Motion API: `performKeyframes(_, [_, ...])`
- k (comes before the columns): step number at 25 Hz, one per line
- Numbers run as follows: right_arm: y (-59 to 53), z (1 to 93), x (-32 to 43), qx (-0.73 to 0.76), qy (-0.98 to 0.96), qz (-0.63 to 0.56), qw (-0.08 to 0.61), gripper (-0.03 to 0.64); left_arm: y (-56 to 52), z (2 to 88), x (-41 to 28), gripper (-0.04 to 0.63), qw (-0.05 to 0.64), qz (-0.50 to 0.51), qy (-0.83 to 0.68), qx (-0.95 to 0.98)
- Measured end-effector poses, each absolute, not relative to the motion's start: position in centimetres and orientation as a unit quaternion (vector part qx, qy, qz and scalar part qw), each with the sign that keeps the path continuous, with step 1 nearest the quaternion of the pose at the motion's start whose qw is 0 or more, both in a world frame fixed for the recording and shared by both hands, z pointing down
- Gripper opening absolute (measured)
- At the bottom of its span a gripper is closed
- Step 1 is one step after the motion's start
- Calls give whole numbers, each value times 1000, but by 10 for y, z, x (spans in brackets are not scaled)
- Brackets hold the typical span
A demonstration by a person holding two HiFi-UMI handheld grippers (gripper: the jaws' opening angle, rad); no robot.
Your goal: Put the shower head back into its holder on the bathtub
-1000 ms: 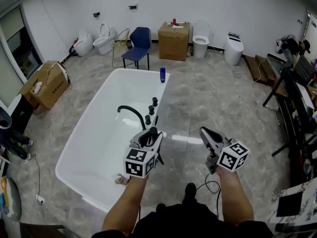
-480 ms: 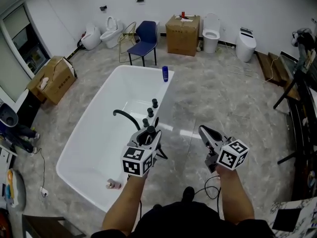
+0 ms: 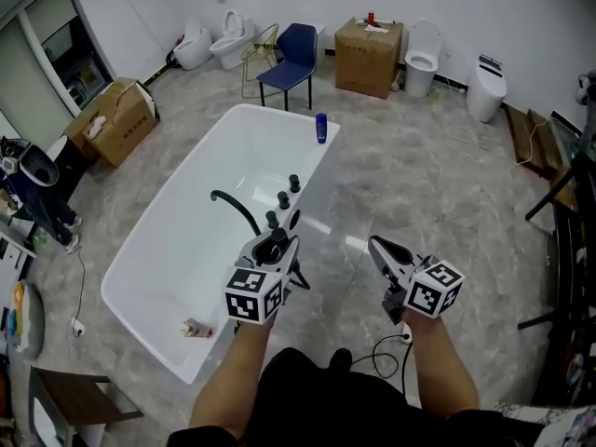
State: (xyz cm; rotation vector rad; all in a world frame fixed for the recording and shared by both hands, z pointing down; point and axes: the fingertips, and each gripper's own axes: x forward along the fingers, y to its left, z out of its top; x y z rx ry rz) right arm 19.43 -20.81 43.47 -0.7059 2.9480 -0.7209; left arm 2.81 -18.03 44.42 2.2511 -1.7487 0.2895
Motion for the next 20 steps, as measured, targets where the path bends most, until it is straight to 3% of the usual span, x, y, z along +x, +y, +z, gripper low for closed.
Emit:
performKeyframes(14, [-253,440,113,-168,957,-238,-15,17,-208,448,-54,152,149,82,-652,739])
performKeyframes(20, [-289,428,40,-138,966,-218,-22,17,-231,435,-114,152,139,63,-670,726])
